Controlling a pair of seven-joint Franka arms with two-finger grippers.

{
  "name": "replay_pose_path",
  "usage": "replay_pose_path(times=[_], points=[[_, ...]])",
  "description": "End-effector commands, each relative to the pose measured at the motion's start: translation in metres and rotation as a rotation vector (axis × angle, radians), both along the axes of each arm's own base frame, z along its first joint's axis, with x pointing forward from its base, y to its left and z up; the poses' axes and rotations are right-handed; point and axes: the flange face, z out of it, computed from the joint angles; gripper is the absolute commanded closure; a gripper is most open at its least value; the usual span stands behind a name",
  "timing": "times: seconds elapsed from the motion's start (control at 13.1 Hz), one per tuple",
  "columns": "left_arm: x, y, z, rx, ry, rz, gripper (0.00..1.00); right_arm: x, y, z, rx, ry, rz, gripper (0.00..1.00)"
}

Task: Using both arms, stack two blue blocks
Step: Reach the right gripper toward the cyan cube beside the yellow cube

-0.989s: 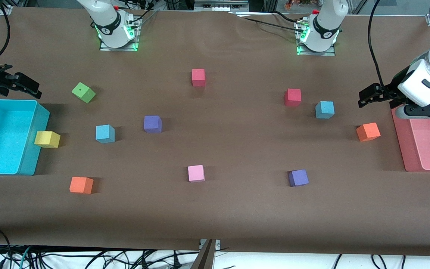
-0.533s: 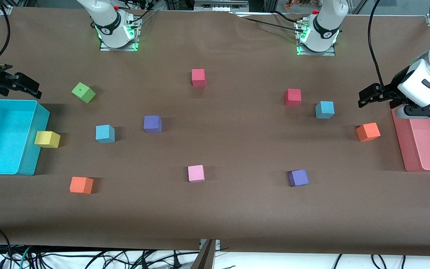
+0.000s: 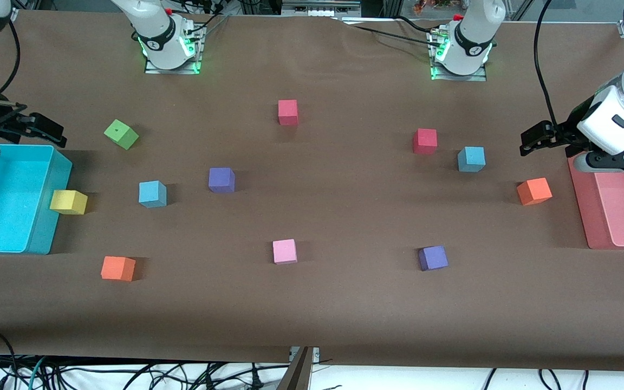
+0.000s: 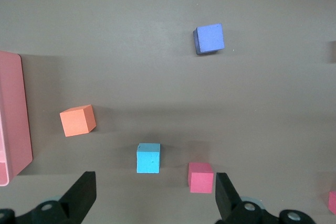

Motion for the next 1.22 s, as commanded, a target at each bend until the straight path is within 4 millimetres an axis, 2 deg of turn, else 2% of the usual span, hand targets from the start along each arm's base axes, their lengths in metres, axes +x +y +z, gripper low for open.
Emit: replay_pose_path(times=[0.0, 0.08, 0.23, 0.38, 0.61, 0.91, 1.14], points=[[0.002, 0.001, 0.004, 0.0, 0.006, -0.009, 0.0, 0.023, 0.004, -0.066, 0.002, 0.112, 0.017, 0.0], [0.002, 0.001, 0.004, 0.0, 0.006, -0.009, 0.0, 0.03, 0.003, -0.091, 0.007, 0.148, 0.006, 0.0], [0.002, 0.001, 0.003, -0.001, 0.008, -0.009, 0.0, 0.041, 0.004, -0.128, 0.009, 0.186, 0.006, 0.0], [0.002, 0.001, 0.003, 0.0, 0.008, -0.009, 0.0, 0.053, 0.018, -0.171, 0.012, 0.218, 0.027, 0.0], [0.003, 0.002, 0.003, 0.0, 0.008, -0.007, 0.0, 0.061, 0.033, -0.212, 0.014, 0.212, 0.047, 0.0], [0.003, 0.002, 0.003, 0.0, 0.008, -0.007, 0.0, 0.05, 0.043, -0.259, 0.008, 0.15, 0.024, 0.0], [0.003, 0.002, 0.003, 0.0, 0.008, -0.007, 0.0, 0.032, 0.044, -0.295, 0.001, 0.095, 0.04, 0.0]])
